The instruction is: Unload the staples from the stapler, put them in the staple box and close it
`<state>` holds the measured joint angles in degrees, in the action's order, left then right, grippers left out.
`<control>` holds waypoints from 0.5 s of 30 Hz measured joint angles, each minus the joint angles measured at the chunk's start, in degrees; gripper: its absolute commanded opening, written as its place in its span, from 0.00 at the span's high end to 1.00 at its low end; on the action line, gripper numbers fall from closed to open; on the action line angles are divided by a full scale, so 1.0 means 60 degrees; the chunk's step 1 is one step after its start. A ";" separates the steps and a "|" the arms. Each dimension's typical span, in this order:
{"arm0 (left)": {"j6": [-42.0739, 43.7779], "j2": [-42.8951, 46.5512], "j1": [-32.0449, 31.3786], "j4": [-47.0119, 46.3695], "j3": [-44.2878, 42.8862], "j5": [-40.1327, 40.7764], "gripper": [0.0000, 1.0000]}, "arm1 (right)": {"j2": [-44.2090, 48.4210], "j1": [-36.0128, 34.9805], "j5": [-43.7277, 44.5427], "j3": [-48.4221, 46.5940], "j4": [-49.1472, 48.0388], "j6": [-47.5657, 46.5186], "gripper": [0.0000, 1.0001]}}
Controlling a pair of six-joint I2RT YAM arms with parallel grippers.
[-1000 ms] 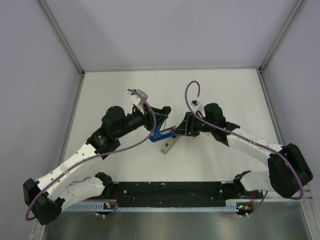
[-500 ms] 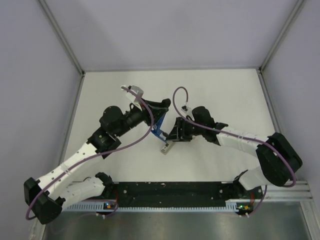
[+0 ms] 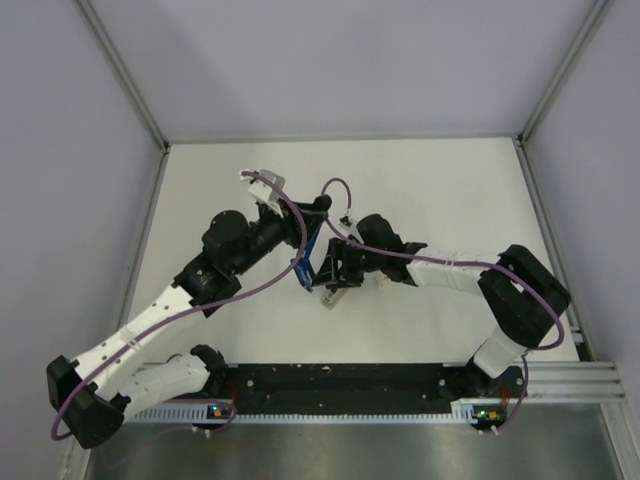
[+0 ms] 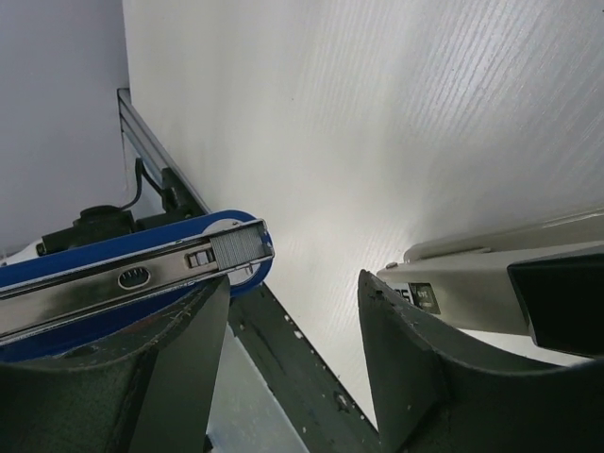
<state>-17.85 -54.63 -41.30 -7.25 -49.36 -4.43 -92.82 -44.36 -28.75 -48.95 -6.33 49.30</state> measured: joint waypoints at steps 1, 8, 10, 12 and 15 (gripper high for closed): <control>0.0004 0.0000 -0.0004 0.0164 -0.0029 0.0160 1.00 | -0.0055 -0.0018 0.0000 -0.0022 0.0000 0.0047 0.42; 0.0018 -0.0084 -0.0018 0.0918 -0.0066 0.1381 1.00 | -0.0477 -0.0153 0.0004 -0.0441 -0.0229 0.0324 0.41; 0.0018 -0.0131 -0.0018 0.1082 -0.0066 0.1661 1.00 | -0.0645 -0.0233 -0.0007 -0.0597 -0.0346 0.0444 0.41; 0.0015 -0.0168 -0.0018 0.1297 -0.0062 0.1938 1.00 | -0.0827 -0.0310 -0.0007 -0.0747 -0.0412 0.0586 0.41; 0.0015 -0.0208 -0.0018 0.1610 -0.0058 0.2331 1.00 | -0.1115 -0.0474 -0.0033 -0.0903 -0.0601 0.0790 0.40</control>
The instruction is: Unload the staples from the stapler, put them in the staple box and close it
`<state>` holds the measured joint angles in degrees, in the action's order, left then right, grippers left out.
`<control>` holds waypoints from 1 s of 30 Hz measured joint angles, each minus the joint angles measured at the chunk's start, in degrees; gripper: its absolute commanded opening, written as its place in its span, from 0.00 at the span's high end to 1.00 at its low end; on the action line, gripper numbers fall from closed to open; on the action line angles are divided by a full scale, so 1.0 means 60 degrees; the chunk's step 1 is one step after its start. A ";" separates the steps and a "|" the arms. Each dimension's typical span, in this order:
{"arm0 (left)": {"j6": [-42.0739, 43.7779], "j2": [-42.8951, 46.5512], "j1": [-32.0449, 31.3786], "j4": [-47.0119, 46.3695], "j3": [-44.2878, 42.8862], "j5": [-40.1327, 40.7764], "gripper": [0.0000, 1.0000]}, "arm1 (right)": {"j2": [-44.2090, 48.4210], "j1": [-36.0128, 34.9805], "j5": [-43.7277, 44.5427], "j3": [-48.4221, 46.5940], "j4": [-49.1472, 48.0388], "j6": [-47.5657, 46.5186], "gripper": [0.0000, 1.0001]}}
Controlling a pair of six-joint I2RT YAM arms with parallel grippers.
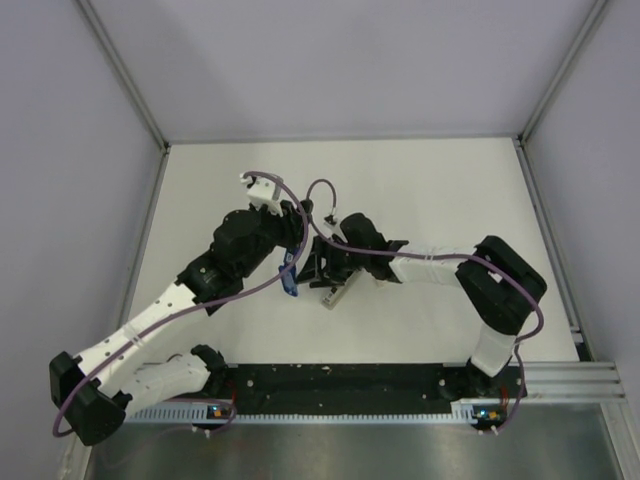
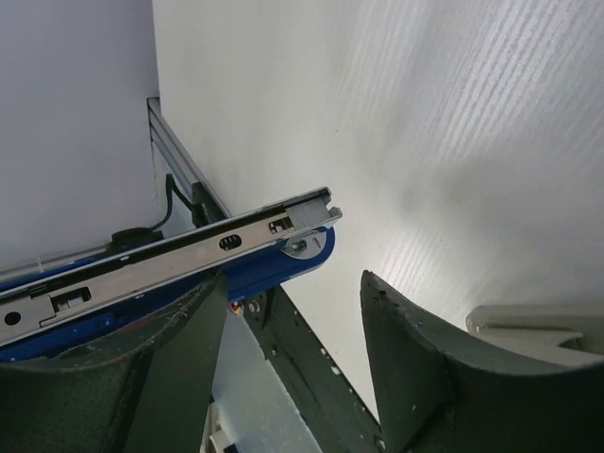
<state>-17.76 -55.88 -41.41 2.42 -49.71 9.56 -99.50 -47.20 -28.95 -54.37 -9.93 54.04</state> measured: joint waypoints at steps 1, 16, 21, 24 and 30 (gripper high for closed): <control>0.0000 -0.0007 0.0000 0.0095 0.0000 0.0127 1.00 | -0.0135 -0.0051 -0.0011 -0.0069 -0.0080 0.0087 0.40; -0.0157 -0.0685 0.0000 0.0393 0.0506 0.1366 1.00 | -0.1249 -0.0361 -0.0149 -0.0284 -0.0889 0.1155 0.40; -0.0080 -0.0922 0.0004 0.0244 0.0506 0.1668 1.00 | -0.1523 -0.0401 -0.0215 -0.0401 -0.1147 0.1435 0.40; -0.0007 -0.1166 0.0018 0.0098 0.0506 0.1912 1.00 | -0.1694 -0.0423 -0.0299 -0.0514 -0.1264 0.1581 0.39; 0.0193 -0.1559 0.0025 -0.0317 0.0514 0.2412 1.00 | -0.2022 -0.0426 -0.0379 -0.0645 -0.1472 0.1912 0.37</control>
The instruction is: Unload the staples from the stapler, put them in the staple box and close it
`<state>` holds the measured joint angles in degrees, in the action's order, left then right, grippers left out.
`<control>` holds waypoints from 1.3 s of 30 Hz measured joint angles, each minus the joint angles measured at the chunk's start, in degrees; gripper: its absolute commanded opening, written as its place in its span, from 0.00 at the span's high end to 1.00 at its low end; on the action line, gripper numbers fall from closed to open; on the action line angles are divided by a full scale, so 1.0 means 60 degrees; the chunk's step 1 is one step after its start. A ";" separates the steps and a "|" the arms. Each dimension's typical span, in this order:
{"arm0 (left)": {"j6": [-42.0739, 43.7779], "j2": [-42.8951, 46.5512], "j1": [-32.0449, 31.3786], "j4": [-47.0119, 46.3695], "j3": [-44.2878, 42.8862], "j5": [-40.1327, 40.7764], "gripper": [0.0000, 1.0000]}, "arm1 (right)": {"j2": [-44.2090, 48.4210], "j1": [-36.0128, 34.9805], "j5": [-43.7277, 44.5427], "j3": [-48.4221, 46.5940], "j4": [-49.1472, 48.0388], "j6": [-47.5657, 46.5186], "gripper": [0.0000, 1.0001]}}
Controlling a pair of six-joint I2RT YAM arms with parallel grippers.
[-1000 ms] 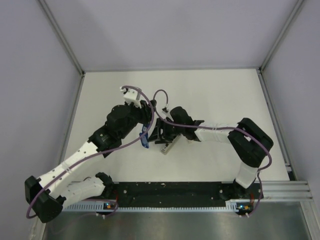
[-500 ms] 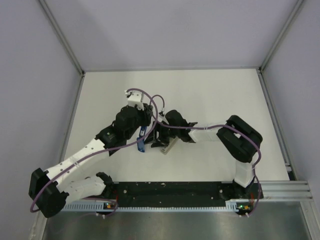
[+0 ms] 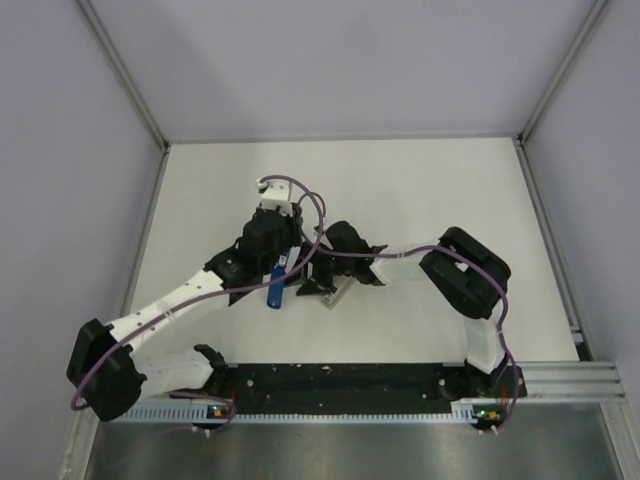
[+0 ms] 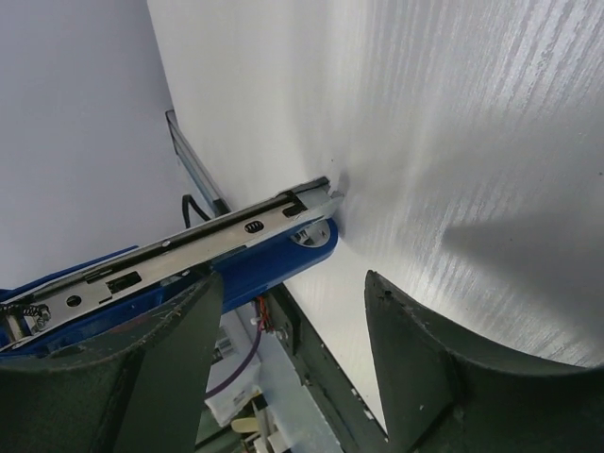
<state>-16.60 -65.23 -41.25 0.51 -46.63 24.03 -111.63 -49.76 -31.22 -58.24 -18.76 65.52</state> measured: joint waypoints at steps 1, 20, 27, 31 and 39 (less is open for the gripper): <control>0.0087 -0.0058 0.0015 -0.0113 0.0040 0.0073 1.00 | -0.0051 0.0000 0.0018 -0.0011 -0.0080 0.0044 0.37; 0.0248 -0.1158 0.1486 -0.2269 0.0525 -0.1341 1.00 | 0.0164 0.0361 0.0295 0.0448 -0.0885 0.0277 0.36; 0.0175 0.0102 0.1486 -0.1330 0.0525 -0.2167 1.00 | 0.0732 0.0404 0.0259 0.0634 -0.0652 -0.0073 0.36; 0.0098 0.1067 0.1486 -0.0517 0.0426 -0.2565 1.00 | 0.1570 0.0517 0.0266 0.0994 -0.0353 -0.0397 0.36; 0.0040 0.2390 0.1475 0.1100 -0.0055 -0.3115 1.00 | 0.3891 0.0765 0.0801 0.1290 0.1195 -0.1468 0.34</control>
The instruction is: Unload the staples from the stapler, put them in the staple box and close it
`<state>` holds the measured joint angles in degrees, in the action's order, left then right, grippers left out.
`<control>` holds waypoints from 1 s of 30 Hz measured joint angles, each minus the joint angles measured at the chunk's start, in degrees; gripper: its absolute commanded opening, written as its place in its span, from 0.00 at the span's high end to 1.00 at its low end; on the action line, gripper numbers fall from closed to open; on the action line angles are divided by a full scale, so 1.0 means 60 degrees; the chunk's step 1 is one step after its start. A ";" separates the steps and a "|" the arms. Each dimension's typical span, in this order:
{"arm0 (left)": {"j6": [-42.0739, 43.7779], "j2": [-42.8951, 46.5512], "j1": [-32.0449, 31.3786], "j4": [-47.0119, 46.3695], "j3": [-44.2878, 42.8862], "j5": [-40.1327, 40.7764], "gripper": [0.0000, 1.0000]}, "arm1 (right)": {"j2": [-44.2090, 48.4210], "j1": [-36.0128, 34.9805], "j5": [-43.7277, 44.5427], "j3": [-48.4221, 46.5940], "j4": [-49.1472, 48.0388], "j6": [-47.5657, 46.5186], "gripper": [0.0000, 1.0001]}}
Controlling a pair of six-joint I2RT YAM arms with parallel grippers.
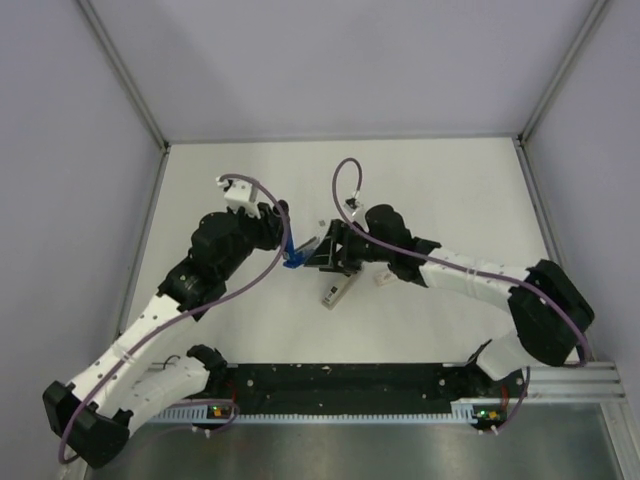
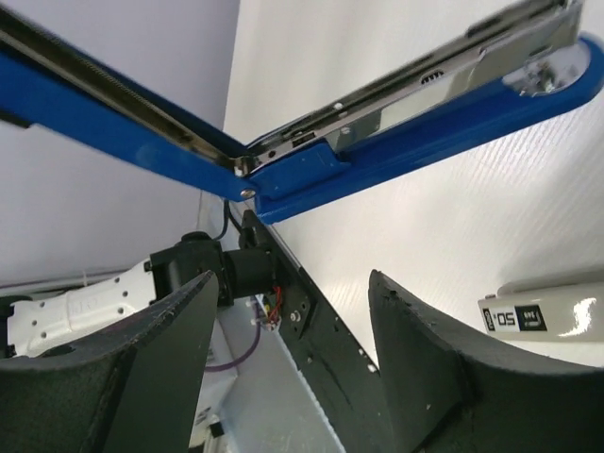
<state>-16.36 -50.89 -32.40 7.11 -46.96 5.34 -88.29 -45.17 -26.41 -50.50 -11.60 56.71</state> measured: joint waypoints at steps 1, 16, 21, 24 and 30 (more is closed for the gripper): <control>0.0004 0.0138 0.0000 0.0117 -0.0015 -0.0004 1.00 | 0.0357 0.0000 0.0157 0.0007 0.0266 -0.0171 0.34; 0.0980 -0.1381 -0.0015 -0.0342 -0.0109 0.1566 1.00 | 0.2186 0.0576 0.1373 0.0186 0.2601 -0.2080 0.33; 0.1665 -0.2248 -0.0015 -0.0922 -0.0474 0.2178 1.00 | 0.2218 0.0707 0.1392 0.0233 0.2896 -0.2415 0.33; 0.2116 -0.2943 -0.0015 -0.1249 -0.0918 0.2663 1.00 | 0.2269 0.0743 0.1392 0.0248 0.2940 -0.2546 0.33; 0.2455 -0.4437 -0.0007 -0.1526 -0.1508 0.3319 1.00 | 0.2441 0.0860 0.1392 0.0550 0.2936 -0.2779 0.32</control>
<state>-1.63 -77.52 -32.45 -2.04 -56.01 25.26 -73.65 -40.01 -18.06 -47.20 6.02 40.03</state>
